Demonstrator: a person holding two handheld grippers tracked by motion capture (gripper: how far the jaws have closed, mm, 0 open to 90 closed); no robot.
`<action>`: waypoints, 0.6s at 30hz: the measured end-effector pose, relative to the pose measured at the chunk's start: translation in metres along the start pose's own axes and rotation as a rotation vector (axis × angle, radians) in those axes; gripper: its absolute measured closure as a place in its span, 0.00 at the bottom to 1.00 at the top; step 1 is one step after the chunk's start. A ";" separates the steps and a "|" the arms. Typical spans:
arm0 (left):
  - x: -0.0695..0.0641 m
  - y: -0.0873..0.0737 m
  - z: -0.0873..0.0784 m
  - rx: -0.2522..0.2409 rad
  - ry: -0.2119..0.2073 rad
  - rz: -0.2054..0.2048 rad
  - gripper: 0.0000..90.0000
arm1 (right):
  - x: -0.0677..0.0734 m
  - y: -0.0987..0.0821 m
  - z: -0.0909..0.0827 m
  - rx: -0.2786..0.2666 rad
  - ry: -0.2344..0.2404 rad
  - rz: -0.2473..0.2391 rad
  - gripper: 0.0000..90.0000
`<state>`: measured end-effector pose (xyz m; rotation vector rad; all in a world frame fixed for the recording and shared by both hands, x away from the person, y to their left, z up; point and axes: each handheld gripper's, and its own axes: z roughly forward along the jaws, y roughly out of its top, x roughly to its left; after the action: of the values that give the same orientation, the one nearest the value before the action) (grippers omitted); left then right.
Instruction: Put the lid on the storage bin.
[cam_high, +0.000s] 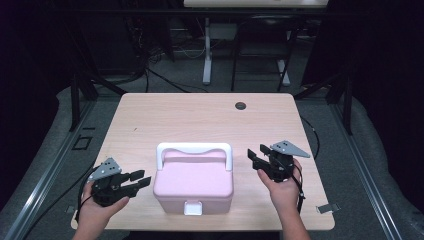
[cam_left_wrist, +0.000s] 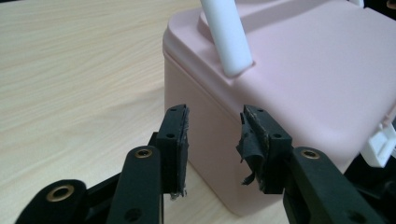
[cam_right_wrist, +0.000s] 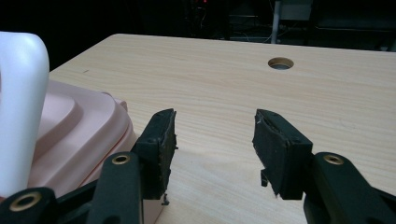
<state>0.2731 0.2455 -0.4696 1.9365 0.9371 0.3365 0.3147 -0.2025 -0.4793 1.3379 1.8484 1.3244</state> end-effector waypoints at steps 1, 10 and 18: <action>0.000 0.002 0.001 -0.004 0.000 0.001 0.67 | 0.000 0.000 0.000 0.000 0.000 0.000 0.53; 0.008 0.020 0.012 -0.019 0.016 -0.001 0.63 | -0.001 -0.001 0.001 0.003 0.002 0.006 0.53; 0.030 0.029 0.023 -0.027 0.041 -0.046 0.61 | -0.001 -0.002 0.001 0.009 0.003 0.005 0.53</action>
<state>0.3198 0.2449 -0.4619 1.8864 0.9975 0.3614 0.3156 -0.2032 -0.4815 1.3473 1.8559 1.3227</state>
